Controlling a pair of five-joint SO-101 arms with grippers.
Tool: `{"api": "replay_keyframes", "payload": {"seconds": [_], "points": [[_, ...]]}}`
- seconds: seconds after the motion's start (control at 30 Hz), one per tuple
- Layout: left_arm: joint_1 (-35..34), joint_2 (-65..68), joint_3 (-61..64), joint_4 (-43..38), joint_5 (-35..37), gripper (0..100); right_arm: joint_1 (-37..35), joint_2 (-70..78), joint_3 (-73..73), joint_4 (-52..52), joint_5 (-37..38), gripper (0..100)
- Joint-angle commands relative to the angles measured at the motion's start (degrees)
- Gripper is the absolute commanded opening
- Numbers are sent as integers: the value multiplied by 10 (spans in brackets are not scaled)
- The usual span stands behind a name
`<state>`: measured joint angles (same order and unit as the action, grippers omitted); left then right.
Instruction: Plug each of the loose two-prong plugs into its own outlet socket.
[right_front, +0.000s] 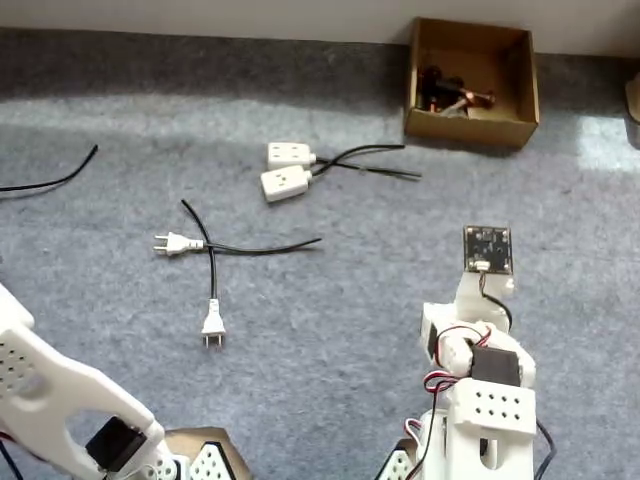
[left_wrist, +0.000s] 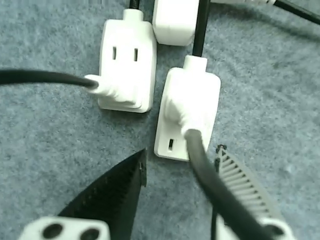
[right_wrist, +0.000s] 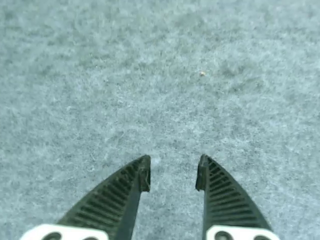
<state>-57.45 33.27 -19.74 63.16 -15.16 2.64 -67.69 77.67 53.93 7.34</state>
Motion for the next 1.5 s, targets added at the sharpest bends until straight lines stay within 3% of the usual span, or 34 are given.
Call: {"api": "replay_keyframes", "payload": {"seconds": [0.0, 0.53, 0.77, 1.2, 1.47], "points": [[-5, -65, -22, 18, -6, 211, -10, -12, -4, -15, 5, 154], [2, -149, -22, 175, -9, 207, -10, -12, -4, -15, 4, 154], [29, -185, -22, 267, -51, 190, -9, -12, -4, -15, 4, 154], [54, -278, -22, 267, -48, 155, -9, -12, -4, -15, 6, 154], [128, -349, -22, 272, -48, 154, -9, -12, -4, -15, 6, 154]]}}
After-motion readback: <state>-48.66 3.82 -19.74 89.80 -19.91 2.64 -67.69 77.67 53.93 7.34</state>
